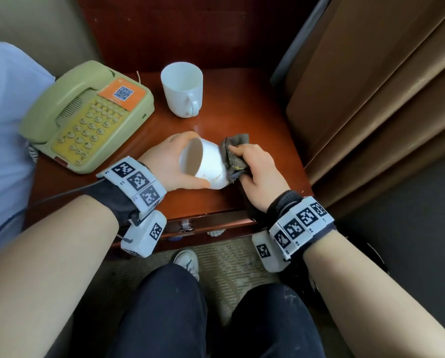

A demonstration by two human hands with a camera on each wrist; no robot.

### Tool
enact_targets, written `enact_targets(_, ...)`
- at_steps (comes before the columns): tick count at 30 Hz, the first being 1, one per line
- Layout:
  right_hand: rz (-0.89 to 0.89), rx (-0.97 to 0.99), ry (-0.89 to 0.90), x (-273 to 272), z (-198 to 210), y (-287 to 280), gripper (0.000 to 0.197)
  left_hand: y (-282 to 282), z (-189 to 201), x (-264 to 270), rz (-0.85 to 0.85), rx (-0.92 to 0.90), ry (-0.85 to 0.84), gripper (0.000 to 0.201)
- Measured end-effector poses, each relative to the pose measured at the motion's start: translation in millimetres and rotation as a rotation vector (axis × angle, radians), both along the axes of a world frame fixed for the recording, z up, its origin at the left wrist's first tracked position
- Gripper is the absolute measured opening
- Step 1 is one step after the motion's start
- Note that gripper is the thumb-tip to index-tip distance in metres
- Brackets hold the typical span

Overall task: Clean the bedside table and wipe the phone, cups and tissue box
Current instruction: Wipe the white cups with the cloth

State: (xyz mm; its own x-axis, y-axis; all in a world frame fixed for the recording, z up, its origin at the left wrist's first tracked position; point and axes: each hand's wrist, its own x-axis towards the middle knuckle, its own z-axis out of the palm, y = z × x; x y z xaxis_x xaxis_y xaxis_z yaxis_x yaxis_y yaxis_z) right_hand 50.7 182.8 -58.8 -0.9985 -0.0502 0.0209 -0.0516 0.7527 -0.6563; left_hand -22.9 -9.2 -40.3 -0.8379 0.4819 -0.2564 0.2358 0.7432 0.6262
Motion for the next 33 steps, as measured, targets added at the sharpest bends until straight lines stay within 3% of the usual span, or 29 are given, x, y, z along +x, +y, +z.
enact_targets(3, -0.002, 0.103, -0.131, 8.1, -7.3, 16.9, 0.052, 0.5, -0.7, -1.3, -0.017, 0.000, -0.002, 0.101)
enact_targets(8, 0.172, 0.082, 0.134, 11.9, 5.5, 5.7, 0.054, 0.4, -5.3, -4.4, -0.003, 0.024, -0.010, 0.098)
enact_targets(10, 0.222, 0.090, 0.151, 6.5, 6.8, -2.3, 0.056, 0.1, -6.1, -3.6, -0.002, 0.033, -0.010, 0.098)
enact_targets(15, 0.041, 0.017, -0.024, -5.0, 0.0, 10.4, 0.053, -5.0, -4.6, -0.4, -0.048, 0.040, -0.026, 0.100)
enact_targets(20, 0.009, -0.117, -0.181, 1.5, 13.8, 2.0, 0.058, -6.5, -3.1, -5.4, -0.104, -0.001, 0.026, 0.101)
enact_targets(23, -0.059, -0.102, -0.185, 2.3, 20.7, -6.3, 0.039, -7.7, -3.3, -3.9, -0.085, -0.062, 0.074, 0.100)
enact_targets(25, -0.099, -0.063, -0.172, 0.4, 23.6, -12.7, 0.031, -10.3, -1.5, -1.6, -0.076, -0.062, 0.005, 0.098)
enact_targets(29, -0.060, 0.035, -0.184, -3.0, 25.7, -23.0, 0.035, -18.1, 4.3, 1.6, 0.070, 0.137, -0.195, 0.081)
enact_targets(33, -0.094, -0.090, -0.142, 0.2, 28.7, -26.9, 0.044, -24.6, 1.7, 3.2, 0.242, 0.170, -0.232, 0.069)
